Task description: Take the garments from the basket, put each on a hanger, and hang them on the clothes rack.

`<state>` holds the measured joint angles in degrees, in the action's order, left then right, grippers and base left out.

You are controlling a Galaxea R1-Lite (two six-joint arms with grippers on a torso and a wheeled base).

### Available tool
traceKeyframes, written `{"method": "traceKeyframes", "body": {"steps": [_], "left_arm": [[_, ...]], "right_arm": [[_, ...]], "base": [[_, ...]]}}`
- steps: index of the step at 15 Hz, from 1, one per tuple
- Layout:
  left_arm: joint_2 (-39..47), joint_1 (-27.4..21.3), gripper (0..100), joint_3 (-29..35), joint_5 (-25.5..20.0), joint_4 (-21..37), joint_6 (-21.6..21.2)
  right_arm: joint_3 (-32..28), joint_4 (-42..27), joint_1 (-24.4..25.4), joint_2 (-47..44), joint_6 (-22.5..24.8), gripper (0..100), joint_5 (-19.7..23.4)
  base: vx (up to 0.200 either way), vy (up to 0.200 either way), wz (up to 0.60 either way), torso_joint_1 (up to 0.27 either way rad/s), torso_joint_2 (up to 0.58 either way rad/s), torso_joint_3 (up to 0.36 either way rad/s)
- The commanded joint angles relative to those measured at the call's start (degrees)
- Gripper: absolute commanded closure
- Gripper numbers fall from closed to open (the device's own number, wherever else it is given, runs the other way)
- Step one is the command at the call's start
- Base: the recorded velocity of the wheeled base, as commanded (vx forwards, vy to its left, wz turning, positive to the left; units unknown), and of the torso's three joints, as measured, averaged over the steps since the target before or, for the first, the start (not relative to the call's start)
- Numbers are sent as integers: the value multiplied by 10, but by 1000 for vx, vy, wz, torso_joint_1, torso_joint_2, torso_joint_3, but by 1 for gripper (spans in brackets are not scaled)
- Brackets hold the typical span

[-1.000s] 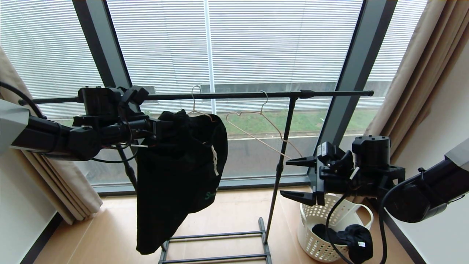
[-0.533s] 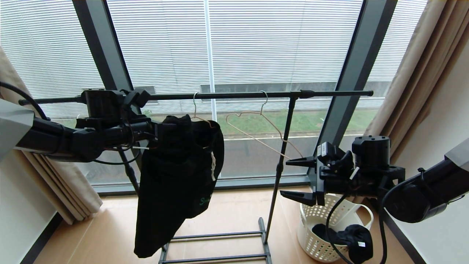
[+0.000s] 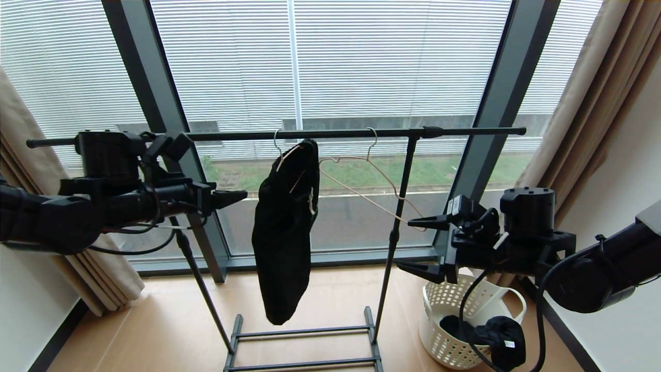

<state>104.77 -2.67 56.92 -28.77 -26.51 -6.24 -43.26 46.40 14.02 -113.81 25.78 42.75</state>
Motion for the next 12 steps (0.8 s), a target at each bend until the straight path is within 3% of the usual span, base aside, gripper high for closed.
{"method": "traceKeyframes", "body": {"steps": [1, 3, 5, 6, 7, 8, 9, 10, 12], "left_arm": [[-221, 2, 0, -185, 37, 13, -3], [-364, 7, 0, -306, 71, 44, -2], [-468, 15, 0, -374, 76, 83, -2], [-490, 15, 0, -386, 76, 96, -2], [-544, 13, 0, -415, 74, 126, -1], [-579, 14, 0, -436, 75, 132, -3], [-579, 14, 0, -436, 75, 132, -3], [-658, 14, 0, -463, 76, 152, 0], [-727, 14, 0, -478, 75, 223, 2]], "right_arm": [[6, 0, 26, 48, -4, 0, -58], [18, 1, 60, 122, -26, 0, -219], [81, 13, 94, 206, -64, 0, -384], [102, 19, 97, 224, -72, 0, -415], [180, 37, 113, 287, -73, 0, -479], [225, 34, 122, 344, -72, 0, -500], [229, 33, 122, 350, -72, 0, -500], [296, -8, 116, 451, -72, 0, -529], [344, -73, 105, 535, -91, 0, -572]], "base": [[0, 0, 0, 0, 0, 0], [0, 0, 0, 0, 0, 0], [0, 0, 0, 0, 0, 0], [0, 0, 0, 0, 0, 0], [0, 0, 0, 0, 0, 0], [0, 0, 0, 0, 0, 0], [0, 0, 0, 0, 0, 0], [0, 0, 0, 0, 0, 0], [0, 0, 0, 0, 0, 0]]}}
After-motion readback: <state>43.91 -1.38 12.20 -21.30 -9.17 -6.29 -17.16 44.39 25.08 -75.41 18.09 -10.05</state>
